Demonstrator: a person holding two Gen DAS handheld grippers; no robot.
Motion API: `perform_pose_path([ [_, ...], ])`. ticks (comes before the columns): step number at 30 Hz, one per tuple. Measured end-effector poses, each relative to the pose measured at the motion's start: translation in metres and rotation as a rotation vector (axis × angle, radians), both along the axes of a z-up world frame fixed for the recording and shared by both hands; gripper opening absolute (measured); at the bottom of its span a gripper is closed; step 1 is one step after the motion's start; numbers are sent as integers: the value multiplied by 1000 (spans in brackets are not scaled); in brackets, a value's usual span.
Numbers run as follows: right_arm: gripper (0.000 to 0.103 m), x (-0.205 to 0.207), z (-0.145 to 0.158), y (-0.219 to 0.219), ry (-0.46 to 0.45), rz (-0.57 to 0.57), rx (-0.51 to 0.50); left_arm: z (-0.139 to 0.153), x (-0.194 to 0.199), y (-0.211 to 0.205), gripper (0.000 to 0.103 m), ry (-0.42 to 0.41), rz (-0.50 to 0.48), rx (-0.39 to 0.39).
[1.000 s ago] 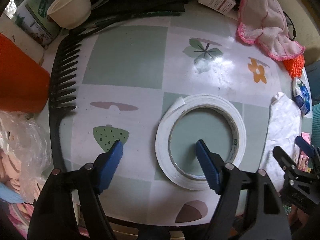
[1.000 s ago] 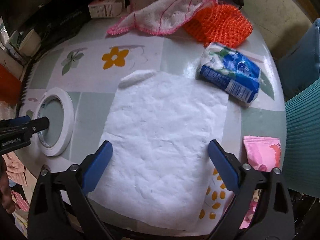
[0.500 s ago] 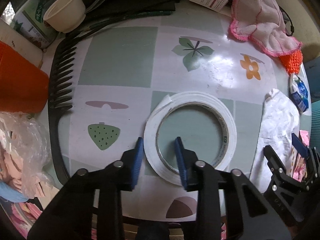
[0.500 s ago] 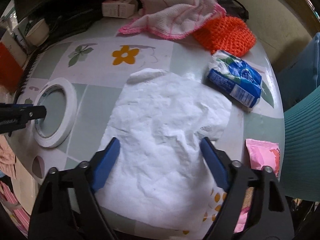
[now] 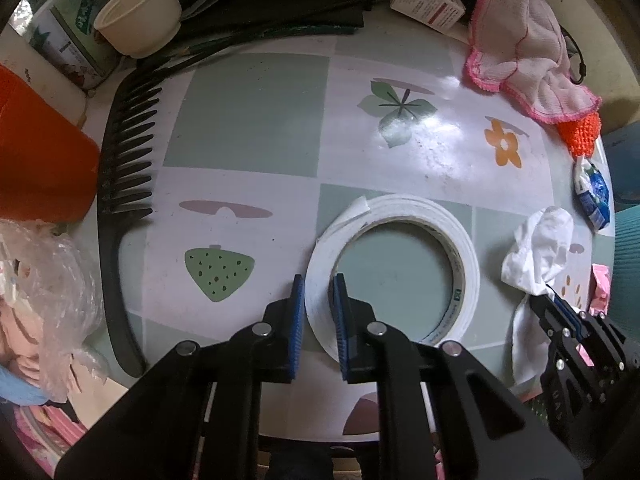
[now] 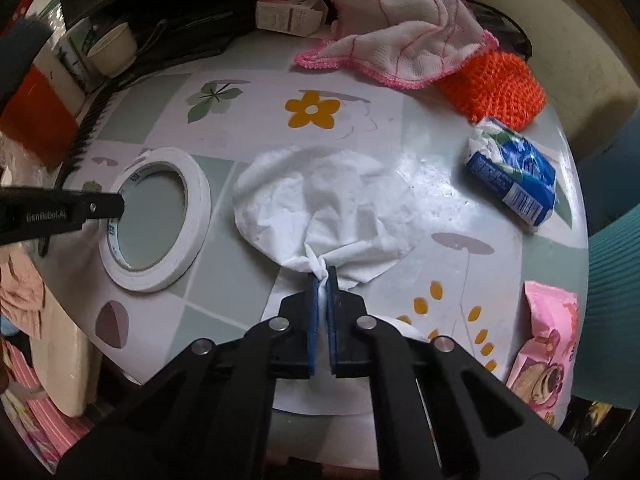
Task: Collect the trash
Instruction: 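Carry the tape roll and tissue over the green trash bin with both grippers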
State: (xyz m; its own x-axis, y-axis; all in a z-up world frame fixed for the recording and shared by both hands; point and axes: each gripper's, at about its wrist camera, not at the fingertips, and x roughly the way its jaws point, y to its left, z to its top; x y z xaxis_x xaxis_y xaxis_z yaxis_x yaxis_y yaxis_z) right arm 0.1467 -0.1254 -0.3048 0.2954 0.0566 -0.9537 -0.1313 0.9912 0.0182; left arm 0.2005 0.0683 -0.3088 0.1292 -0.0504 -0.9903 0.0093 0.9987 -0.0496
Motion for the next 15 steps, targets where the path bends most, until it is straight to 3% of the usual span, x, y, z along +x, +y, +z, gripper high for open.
perform_pose_path([
  [6, 4, -17, 9, -4, 7, -2, 5, 1, -12, 20, 14, -2, 6, -13],
  [15, 4, -20, 41, -4, -19, -48, 29, 32, -8, 30, 14, -36, 4, -31],
])
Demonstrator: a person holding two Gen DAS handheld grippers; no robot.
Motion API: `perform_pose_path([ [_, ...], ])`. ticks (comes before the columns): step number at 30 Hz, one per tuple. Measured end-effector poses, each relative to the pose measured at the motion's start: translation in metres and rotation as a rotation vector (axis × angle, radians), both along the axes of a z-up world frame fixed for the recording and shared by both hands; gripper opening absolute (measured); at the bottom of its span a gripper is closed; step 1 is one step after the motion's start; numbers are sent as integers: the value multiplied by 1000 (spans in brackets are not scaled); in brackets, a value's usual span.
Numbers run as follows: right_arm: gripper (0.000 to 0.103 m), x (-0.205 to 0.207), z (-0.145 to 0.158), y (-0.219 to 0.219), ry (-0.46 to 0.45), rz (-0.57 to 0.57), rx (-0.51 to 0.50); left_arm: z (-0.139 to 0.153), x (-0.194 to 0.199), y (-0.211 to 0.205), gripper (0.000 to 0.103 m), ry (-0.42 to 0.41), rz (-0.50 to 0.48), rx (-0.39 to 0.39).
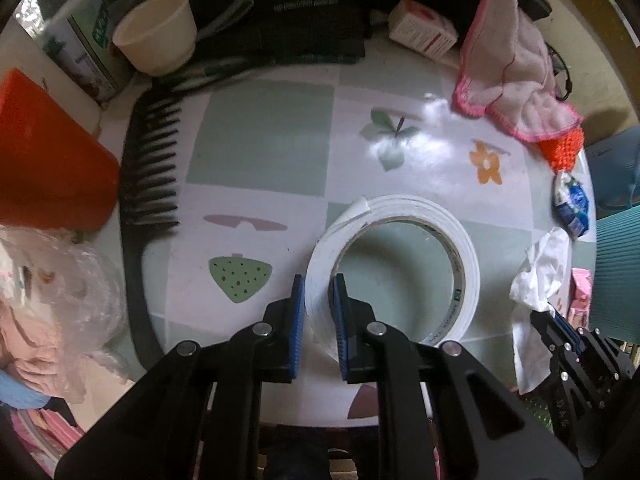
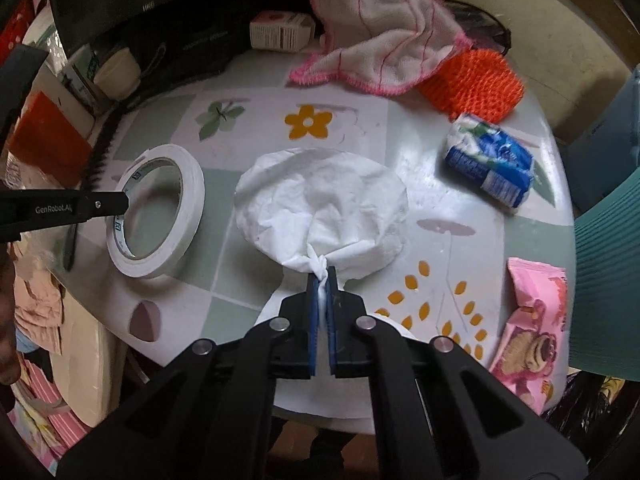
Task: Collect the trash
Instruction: 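Carry the tape roll and tissue over the green trash bin with both grippers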
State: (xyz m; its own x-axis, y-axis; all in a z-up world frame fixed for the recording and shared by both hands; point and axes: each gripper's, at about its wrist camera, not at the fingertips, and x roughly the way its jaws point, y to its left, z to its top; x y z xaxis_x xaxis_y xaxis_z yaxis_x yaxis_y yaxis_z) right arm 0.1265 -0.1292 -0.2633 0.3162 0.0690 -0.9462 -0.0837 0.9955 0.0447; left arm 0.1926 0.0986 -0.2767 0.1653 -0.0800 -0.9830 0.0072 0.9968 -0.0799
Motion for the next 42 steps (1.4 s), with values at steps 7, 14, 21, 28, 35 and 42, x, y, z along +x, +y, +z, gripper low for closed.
perform_pose_path([
  [7, 4, 8, 56, 0, -65, -44, 12, 49, 7, -3, 14, -53, -21, -29],
  [14, 4, 14, 122, -25, -162, -115, 31, 107, -9, -55, 14, -145, -67, -56],
  [21, 4, 6, 168, -74, -243, -162, 45, 161, -22, -113, 14, -248, -97, -81],
  [28, 4, -22, 198, -138, -287, -195, 37, 192, -42, -182, 14, -306, -129, -108],
  [35, 4, -46, 212, -204, -297, -248, 23, 206, -67, -264, 14, -323, -195, -132],
  [42, 4, -67, 206, -271, -274, -307, 12, 200, -79, -327, 14, -315, -235, -148],
])
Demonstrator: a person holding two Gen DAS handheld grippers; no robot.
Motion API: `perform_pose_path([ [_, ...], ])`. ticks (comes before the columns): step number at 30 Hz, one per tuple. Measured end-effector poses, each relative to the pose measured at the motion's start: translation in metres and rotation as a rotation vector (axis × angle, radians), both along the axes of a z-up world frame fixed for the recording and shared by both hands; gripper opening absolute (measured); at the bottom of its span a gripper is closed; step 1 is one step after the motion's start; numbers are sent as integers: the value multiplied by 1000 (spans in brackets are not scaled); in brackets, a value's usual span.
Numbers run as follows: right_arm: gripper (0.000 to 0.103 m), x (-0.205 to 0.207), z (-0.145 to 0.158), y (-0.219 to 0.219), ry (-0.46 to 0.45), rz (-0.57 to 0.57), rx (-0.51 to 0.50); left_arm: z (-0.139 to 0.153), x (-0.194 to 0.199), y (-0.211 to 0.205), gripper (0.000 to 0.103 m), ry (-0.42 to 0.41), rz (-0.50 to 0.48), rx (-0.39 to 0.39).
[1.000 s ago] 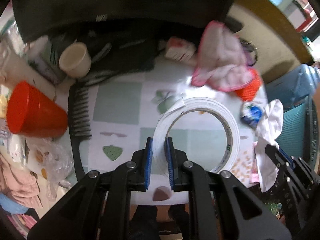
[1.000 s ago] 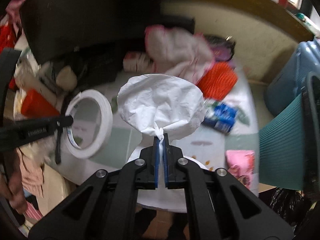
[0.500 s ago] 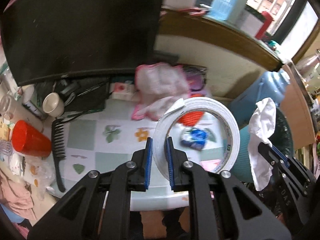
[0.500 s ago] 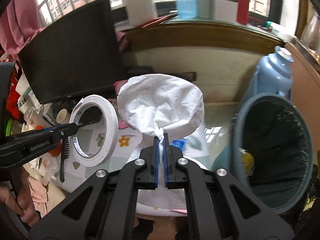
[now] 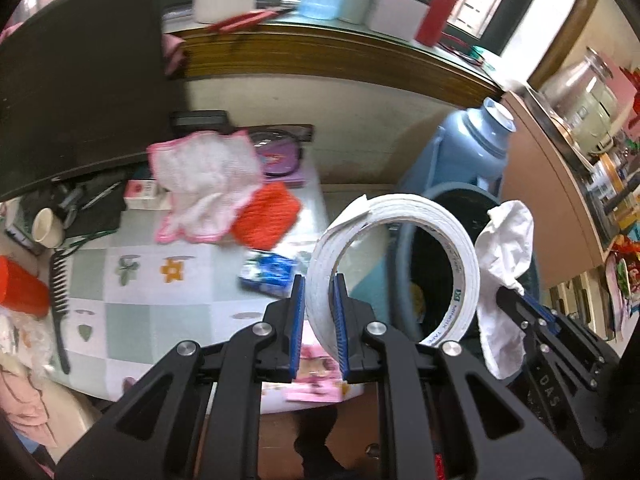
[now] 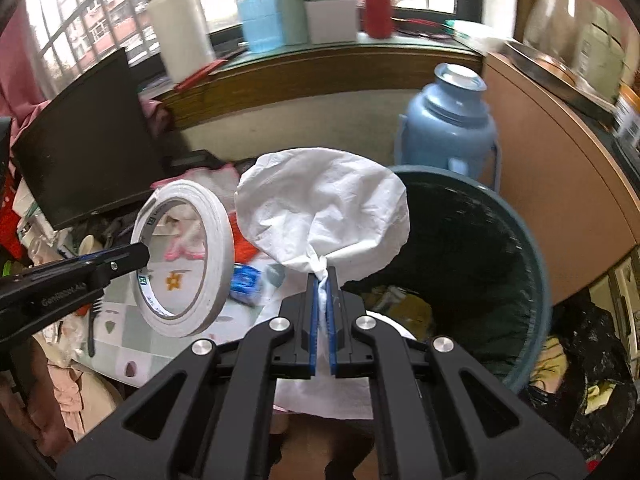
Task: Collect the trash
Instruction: 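Carry the tape roll and tissue over the green trash bin with both grippers, then open both grippers to drop the tape roll and tissue into the bin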
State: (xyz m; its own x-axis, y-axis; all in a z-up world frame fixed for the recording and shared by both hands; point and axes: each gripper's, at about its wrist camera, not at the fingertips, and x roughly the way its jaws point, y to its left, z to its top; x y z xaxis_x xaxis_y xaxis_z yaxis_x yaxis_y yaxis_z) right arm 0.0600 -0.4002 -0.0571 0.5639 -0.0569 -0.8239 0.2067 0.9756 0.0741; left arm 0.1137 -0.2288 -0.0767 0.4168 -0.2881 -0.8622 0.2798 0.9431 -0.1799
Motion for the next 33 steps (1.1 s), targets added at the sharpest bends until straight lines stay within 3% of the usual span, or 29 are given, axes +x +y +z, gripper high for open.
perform_pose_path([
  [15, 4, -5, -30, -84, 81, -12, -5, -25, 2, -101, 14, 59, -37, -23],
  [33, 5, 16, -51, -113, 144, 12, 0, -55, 26, -146, 14, 125, -39, -12],
])
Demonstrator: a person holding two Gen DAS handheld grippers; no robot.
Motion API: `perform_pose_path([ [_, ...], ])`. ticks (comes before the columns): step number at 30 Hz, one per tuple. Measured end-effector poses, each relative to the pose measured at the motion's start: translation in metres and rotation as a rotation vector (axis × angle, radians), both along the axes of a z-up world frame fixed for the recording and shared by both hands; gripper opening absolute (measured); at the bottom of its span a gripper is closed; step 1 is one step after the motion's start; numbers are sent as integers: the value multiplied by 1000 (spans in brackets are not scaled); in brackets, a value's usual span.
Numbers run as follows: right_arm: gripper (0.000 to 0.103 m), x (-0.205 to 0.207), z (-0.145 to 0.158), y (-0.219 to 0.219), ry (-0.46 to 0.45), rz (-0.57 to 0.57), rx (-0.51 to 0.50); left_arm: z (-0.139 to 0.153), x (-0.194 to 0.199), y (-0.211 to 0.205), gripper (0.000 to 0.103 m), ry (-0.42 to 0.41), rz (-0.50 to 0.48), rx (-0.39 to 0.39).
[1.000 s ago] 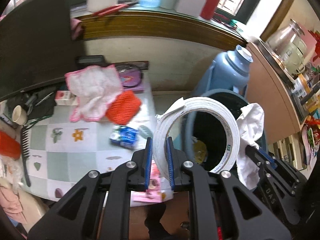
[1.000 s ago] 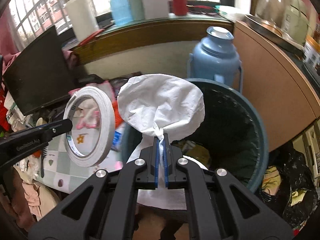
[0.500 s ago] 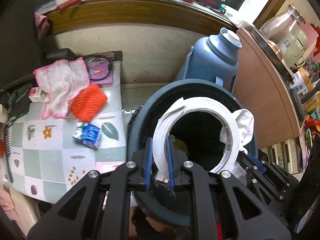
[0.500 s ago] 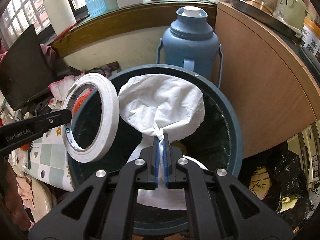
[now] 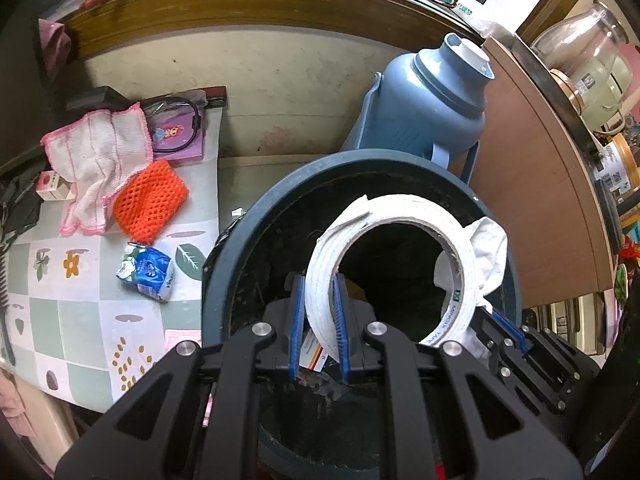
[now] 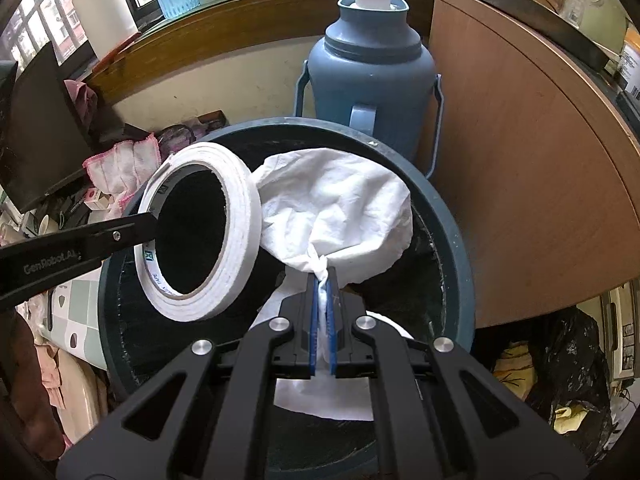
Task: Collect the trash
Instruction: 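Open both grippers to drop the tape roll and tissue into the bin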
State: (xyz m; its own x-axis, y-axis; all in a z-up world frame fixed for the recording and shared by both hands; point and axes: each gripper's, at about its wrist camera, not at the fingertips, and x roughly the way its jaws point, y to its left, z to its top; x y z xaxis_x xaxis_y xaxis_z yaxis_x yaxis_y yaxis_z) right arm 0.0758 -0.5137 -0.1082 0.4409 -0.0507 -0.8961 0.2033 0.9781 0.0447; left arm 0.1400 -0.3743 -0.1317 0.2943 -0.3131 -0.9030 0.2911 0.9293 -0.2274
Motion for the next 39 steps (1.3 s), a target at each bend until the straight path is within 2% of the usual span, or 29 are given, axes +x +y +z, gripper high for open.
perform_pose_path([
  [12, 9, 1, -4, -7, 10, -9, 9, -4, 4, -10, 17, 3, -12, 14],
  [15, 14, -1, -4, -8, 8, -13, 13, -4, 4, -12, 17, 1, -15, 19],
  [17, 22, -1, -5, -9, 8, -13, 13, -4, 4, -12, 19, -1, -16, 21],
  [19, 24, -1, -5, -10, 9, -15, 15, -4, 3, -13, 25, -5, -18, 23],
  [26, 34, -3, -3, -11, 3, -18, 10, -2, 2, -15, 29, -12, -22, 25],
  [27, 36, -3, -2, -11, 2, -18, 12, -2, 2, -15, 32, -14, -22, 25],
  [28, 45, -4, -1, -11, -3, -20, 14, -1, 2, -14, 35, -16, -22, 25],
  [29, 58, -5, -1, -11, -7, -22, 14, 0, 1, -14, 36, -19, -22, 23],
  [32, 78, -6, 4, -10, -29, -28, 1, 2, 0, -14, 39, -25, -22, 23],
  [35, 83, -6, 7, -8, -35, -24, -6, 3, -1, -12, 42, -29, -20, 23],
  [39, 86, -8, 10, -4, -39, -23, -14, 7, -3, -10, 52, -39, -12, 21],
])
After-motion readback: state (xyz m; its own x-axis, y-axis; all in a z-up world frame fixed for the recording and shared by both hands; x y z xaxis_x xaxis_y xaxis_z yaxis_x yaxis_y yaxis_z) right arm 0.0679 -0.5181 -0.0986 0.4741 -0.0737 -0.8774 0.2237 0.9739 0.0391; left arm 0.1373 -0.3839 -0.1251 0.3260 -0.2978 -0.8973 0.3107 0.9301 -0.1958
